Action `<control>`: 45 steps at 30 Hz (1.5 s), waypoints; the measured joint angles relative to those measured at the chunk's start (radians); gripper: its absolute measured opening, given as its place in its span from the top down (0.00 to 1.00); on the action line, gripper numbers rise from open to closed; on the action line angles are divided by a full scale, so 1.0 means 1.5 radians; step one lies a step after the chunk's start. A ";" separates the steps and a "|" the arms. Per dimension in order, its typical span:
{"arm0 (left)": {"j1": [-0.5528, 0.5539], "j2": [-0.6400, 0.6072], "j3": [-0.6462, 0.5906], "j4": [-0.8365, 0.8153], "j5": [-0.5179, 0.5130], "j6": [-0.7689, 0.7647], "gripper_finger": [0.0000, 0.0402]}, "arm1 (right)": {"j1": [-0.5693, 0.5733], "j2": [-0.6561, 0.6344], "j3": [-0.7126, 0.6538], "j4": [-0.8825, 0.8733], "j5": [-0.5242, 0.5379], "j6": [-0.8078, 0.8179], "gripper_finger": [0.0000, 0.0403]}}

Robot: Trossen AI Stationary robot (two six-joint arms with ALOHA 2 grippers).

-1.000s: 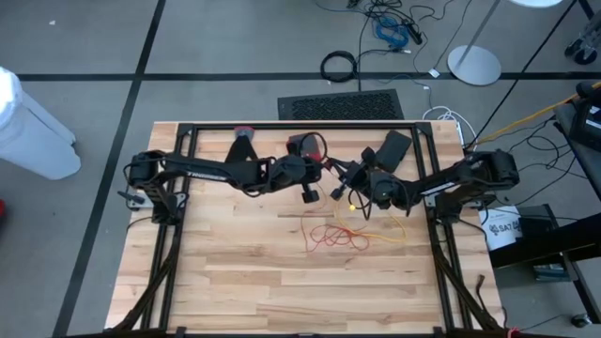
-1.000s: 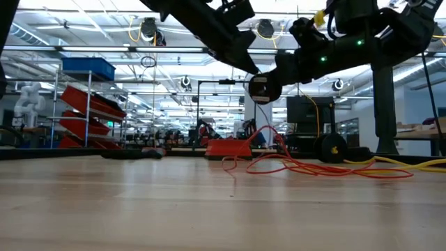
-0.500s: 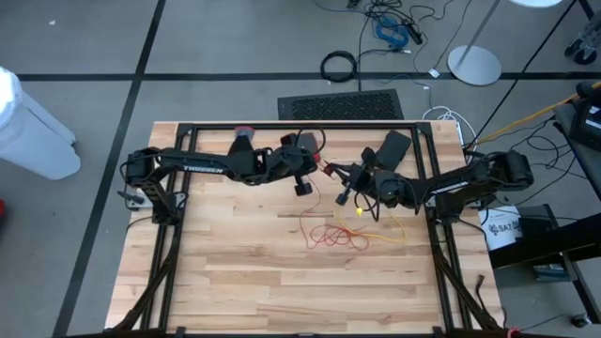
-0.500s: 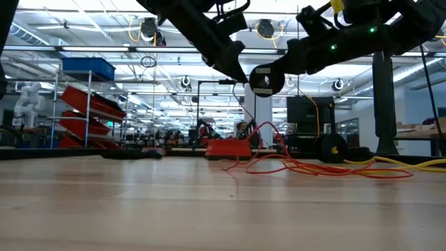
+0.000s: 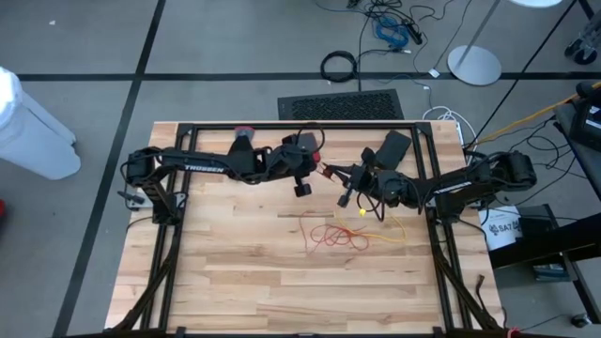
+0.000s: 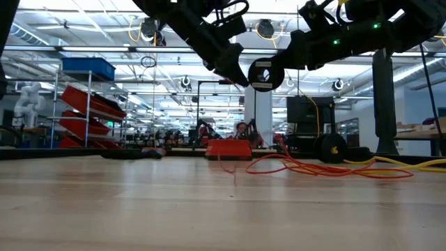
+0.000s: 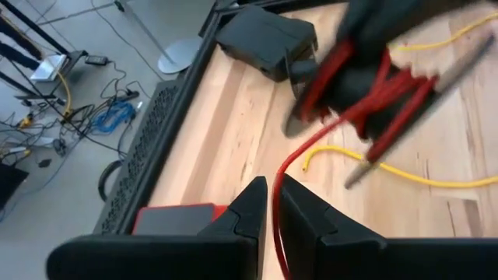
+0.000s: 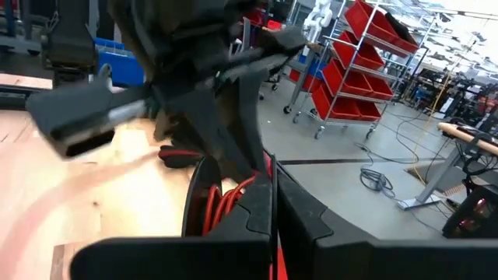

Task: Coil cords
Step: Coil the red wire onto the spool

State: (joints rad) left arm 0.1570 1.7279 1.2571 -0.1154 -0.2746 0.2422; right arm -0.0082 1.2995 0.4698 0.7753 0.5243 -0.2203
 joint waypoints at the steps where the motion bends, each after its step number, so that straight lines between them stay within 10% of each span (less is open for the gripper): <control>1: 0.000 0.000 -0.009 0.006 0.003 -0.001 0.90 | 0.000 0.000 0.000 0.003 0.000 0.000 1.00; 23: 0.010 0.007 -0.145 0.158 0.007 -0.012 0.90 | 0.000 0.000 0.000 0.010 0.001 0.000 1.00; 45: 0.004 -0.063 -0.146 -0.008 0.010 0.019 0.90 | -0.001 0.000 -0.001 0.003 0.002 0.000 1.00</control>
State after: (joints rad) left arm 0.1635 1.6337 1.0374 -0.1279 -0.2590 0.2703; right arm -0.0091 1.2995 0.4686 0.7795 0.5268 -0.2207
